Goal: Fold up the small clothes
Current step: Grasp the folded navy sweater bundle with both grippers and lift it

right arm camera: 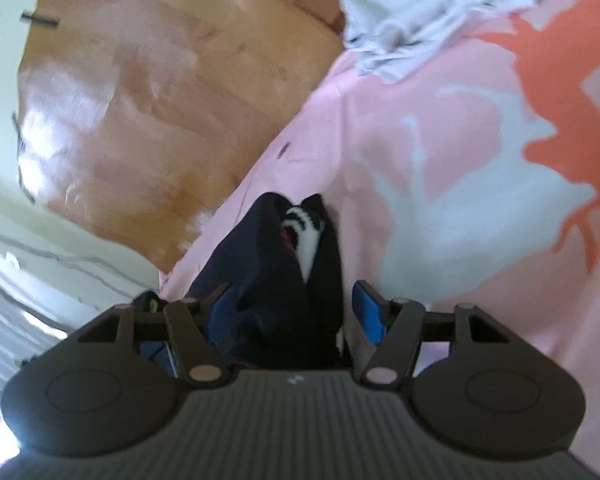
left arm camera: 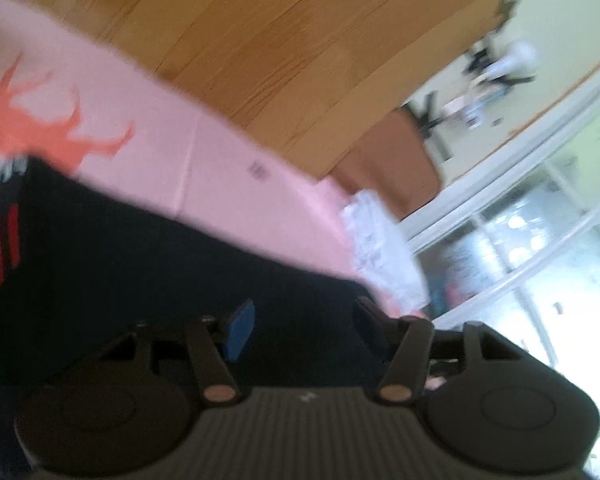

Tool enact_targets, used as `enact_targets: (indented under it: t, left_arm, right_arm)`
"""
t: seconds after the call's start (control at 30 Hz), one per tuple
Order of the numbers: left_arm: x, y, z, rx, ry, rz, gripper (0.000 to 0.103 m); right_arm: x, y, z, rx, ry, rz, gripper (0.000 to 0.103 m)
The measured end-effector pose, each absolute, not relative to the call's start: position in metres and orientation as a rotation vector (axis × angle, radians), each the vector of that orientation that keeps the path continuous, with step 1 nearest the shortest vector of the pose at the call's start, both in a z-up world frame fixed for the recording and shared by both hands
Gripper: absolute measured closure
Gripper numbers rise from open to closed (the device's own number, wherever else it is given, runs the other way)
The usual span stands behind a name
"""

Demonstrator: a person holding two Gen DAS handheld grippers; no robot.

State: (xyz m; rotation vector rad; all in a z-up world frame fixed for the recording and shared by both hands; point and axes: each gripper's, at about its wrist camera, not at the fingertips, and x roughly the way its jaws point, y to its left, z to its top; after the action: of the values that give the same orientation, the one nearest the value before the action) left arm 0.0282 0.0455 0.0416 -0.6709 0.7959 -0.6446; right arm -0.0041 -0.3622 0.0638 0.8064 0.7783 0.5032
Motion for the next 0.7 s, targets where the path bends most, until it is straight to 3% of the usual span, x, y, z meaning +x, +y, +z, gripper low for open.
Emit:
enact_targets:
  t: [0.03,0.07,0.1,0.17,0.43,0.57,0.7]
  left_arm:
    - [0.035,0.043,0.028,-0.671,0.853,-0.624,0.059]
    - [0.036,0.044,0.021,-0.669,0.848,-0.617,0.073]
    - [0.035,0.047,0.017,-0.665,0.831,-0.612,0.078]
    - [0.037,0.054,0.010,-0.700,0.852,-0.582,0.097]
    - [0.026,0.059,0.026,-0.620,0.834,-0.554,0.097]
    - [-0.007,0.130,0.050,-0.702,0.655,-0.508,0.078]
    - [-0.039,0.210,0.064,-0.783,0.524,-0.319,0.074]
  right_arm:
    - [-0.002,-0.358,0.063,0.809,0.794,0.519,0.042]
    - [0.001,-0.352,0.062,0.808,0.816,0.527,0.057]
    - [0.002,-0.349,0.063,0.819,0.822,0.545,0.065]
    - [0.000,-0.339,0.077,0.841,0.800,0.613,0.067]
    - [-0.009,-0.225,0.180,0.529,0.685,0.919,0.069]
    - [-0.002,-0.147,0.186,0.377,0.747,1.017,0.067]
    - [0.016,-0.073,0.159,0.294,0.864,1.072,0.063]
